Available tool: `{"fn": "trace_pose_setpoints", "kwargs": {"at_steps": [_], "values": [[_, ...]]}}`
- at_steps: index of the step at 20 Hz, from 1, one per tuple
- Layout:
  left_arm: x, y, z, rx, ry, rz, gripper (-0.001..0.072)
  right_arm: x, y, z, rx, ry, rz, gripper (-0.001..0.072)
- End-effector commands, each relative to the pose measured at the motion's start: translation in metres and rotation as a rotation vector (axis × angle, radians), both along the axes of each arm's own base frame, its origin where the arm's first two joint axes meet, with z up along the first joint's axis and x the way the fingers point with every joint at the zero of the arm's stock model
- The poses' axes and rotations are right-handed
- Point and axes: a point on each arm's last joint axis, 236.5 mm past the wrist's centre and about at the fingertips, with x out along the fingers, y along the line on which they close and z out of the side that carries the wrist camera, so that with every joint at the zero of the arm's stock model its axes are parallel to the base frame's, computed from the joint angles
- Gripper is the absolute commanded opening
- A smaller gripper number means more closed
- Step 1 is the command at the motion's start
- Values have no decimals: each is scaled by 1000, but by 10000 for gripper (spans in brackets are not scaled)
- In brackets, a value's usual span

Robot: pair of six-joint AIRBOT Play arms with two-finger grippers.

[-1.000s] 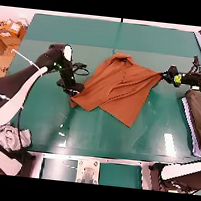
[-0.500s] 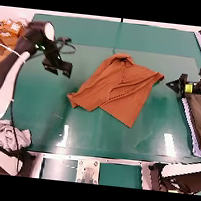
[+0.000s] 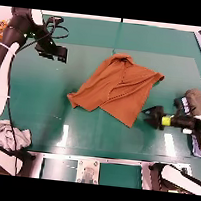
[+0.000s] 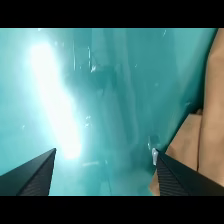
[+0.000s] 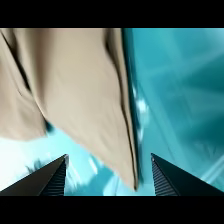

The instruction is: Fold the shirts.

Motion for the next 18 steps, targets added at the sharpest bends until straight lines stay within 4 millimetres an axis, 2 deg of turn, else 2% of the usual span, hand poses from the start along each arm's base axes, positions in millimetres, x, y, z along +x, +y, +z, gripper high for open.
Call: {"fn": "trace_pose_setpoints", "kwargs": {"at_steps": [1,4,5,6,7,8,9,11,13,14,16,18], "values": [[6,1,3,0,-28,-9,711,-28,32,-27,-59,16,64,577],[5,1,3,3,-26,-19,710,0,49,-27,-90,-51,3,558],[5,0,3,-1,-25,-20,710,6,57,-23,-83,-70,-4,441],[5,-1,3,-5,-24,-22,710,12,60,-19,-88,-92,11,157],[5,-2,3,-9,-23,-23,710,19,60,-13,-99,-131,28,16],[4,-3,3,-12,-23,-23,710,29,52,-8,-120,-161,29,14],[3,-4,3,-15,-15,-25,710,41,36,-4,-163,-187,25,13],[-6,-19,4,-74,14,-65,710,60,-16,2,-266,-179,-38,13],[-17,-56,10,-193,43,-115,709,71,-72,8,-342,-153,-149,14],[-23,-75,13,-227,43,-159,709,76,-93,14,-354,-160,-200,14],[-36,-112,13,-215,32,-261,710,79,-118,19,-367,-165,-267,14],[-58,-148,11,-190,45,-358,710,79,-128,20,-378,-168,-292,14]]}}
